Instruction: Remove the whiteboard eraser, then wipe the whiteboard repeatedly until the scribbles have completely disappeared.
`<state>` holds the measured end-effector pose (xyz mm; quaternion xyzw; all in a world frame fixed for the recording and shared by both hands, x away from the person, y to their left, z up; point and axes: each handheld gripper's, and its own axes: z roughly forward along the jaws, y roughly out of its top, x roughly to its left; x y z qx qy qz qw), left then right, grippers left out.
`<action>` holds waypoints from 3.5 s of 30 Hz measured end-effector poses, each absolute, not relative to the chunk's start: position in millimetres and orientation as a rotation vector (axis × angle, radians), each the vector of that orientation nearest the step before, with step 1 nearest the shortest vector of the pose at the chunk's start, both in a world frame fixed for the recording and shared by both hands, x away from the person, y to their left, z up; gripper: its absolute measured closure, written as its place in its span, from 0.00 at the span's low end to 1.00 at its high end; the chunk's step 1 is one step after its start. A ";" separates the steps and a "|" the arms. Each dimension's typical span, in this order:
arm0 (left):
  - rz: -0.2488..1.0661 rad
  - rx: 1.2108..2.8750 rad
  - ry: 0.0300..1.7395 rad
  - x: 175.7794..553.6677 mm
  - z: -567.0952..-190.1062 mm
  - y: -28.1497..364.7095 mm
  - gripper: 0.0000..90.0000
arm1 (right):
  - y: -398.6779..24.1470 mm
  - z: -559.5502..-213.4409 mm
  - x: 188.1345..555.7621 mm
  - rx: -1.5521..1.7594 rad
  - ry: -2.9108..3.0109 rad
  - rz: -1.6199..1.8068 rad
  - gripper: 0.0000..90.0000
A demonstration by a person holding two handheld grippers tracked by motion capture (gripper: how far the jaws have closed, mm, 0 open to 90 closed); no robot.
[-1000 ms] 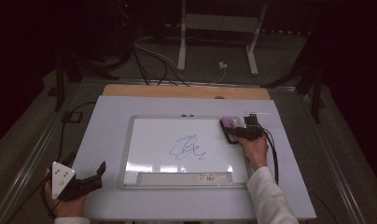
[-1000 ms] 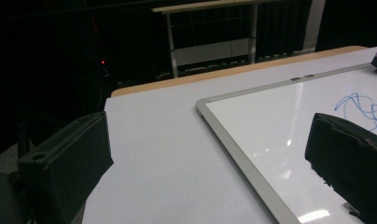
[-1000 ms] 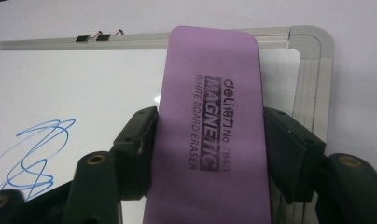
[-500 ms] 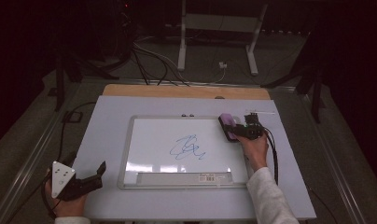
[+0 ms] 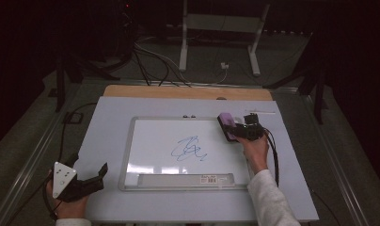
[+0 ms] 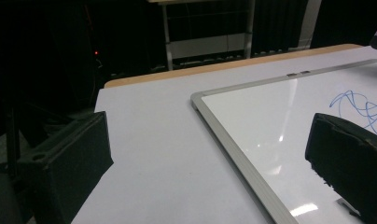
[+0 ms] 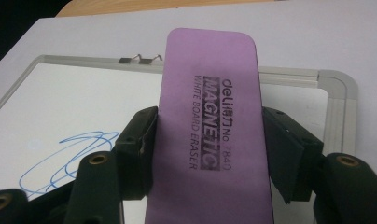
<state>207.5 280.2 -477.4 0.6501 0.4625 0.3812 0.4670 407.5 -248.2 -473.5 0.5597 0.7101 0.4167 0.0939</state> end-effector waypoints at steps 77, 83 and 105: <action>0.888 1.605 1.153 214.4 -483.9 280.6 0.01 | -159.8 -500.2 386.9 1.320 2.300 0.841 0.45; 0.890 1.604 1.152 213.7 -483.6 280.1 0.01 | -155.2 -500.9 376.3 1.264 2.320 0.827 0.45; 0.889 1.611 1.149 213.8 -483.5 278.3 0.01 | -167.2 -500.0 378.8 1.404 2.349 1.017 0.45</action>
